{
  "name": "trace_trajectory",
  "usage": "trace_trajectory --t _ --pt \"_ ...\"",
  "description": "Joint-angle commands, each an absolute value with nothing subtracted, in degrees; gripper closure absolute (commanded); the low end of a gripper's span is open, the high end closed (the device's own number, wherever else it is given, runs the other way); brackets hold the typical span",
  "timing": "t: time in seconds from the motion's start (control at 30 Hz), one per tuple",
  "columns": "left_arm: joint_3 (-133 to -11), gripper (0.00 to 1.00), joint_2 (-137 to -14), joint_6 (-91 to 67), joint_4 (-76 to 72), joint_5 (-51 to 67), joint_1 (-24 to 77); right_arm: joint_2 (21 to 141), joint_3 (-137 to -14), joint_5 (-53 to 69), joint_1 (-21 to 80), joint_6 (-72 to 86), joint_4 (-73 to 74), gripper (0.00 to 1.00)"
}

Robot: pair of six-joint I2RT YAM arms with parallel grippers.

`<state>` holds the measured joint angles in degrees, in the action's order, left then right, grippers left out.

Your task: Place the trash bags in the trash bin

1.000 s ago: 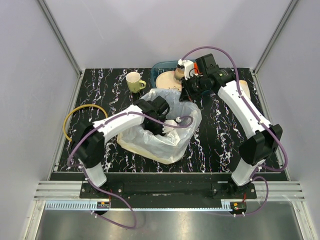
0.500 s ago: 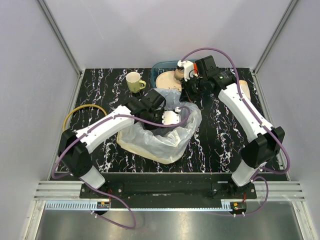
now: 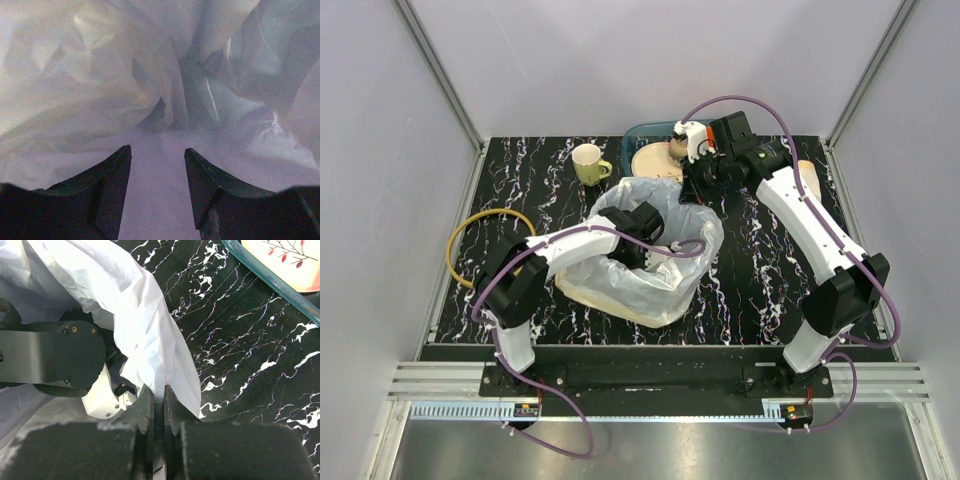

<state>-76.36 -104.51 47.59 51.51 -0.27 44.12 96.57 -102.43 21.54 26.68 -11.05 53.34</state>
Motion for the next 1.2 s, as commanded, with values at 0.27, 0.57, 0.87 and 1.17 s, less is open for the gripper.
trace_trajectory --t 0.27,0.57,0.87,1.17 --pt "-72.4 0.35 -108.6 51.6 48.7 -0.4 42.9 96.1 -106.0 23.7 27.3 -11.5 54.9 0.60" --pt "-71.8 0.32 -102.6 49.9 45.3 3.3 42.7 97.8 -105.6 23.9 27.3 -11.8 55.2 0.73" --pt "-78.0 0.26 -89.2 46.2 43.9 10.2 42.7 96.0 -103.0 19.2 27.9 -13.8 51.9 1.00" --pt "-78.7 0.29 -76.6 39.2 42.1 19.7 40.8 94.6 -100.9 18.1 28.1 -19.5 50.6 1.00"
